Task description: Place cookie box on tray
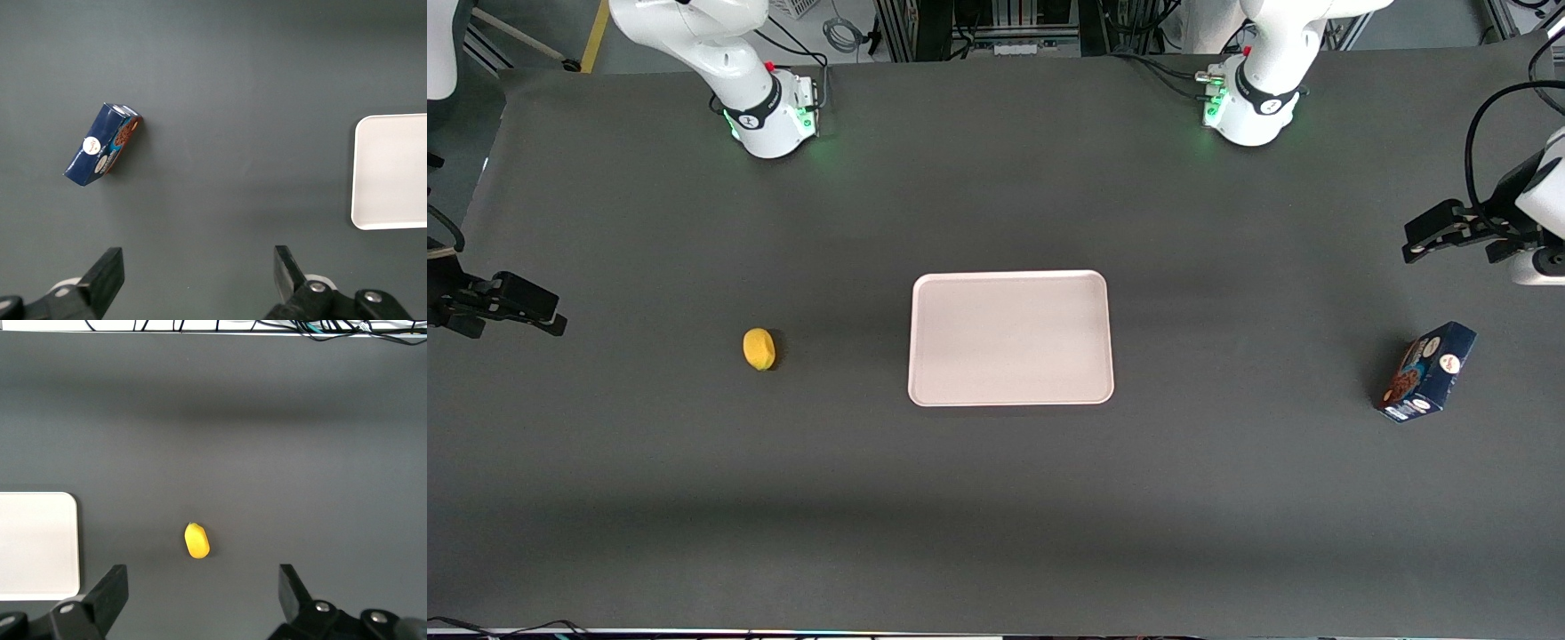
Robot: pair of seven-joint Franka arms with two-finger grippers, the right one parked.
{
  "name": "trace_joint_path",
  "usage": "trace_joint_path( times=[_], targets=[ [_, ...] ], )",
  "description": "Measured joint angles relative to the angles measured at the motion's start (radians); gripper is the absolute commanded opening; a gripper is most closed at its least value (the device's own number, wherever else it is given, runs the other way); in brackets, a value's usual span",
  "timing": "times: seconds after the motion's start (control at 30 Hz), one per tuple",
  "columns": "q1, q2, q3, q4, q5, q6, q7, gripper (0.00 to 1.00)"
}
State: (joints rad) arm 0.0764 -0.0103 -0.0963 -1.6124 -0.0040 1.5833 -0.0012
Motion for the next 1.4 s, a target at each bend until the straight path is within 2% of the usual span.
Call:
trace_joint_path(
  times=[0.57,0.87,1.17,1.4],
  targets=[
    [-0.001,0.0,0.0,0.0,0.001,0.001,0.025,1.0],
    [0.0,0.011,0.036,0.0,0.005,0.013,0.262,1.0],
    [0.005,0.048,0.151,0.0,0.006,0.076,0.582,1.0],
    [0.008,0.092,0.23,-0.018,0.006,0.134,0.646,1.0]
  ],
)
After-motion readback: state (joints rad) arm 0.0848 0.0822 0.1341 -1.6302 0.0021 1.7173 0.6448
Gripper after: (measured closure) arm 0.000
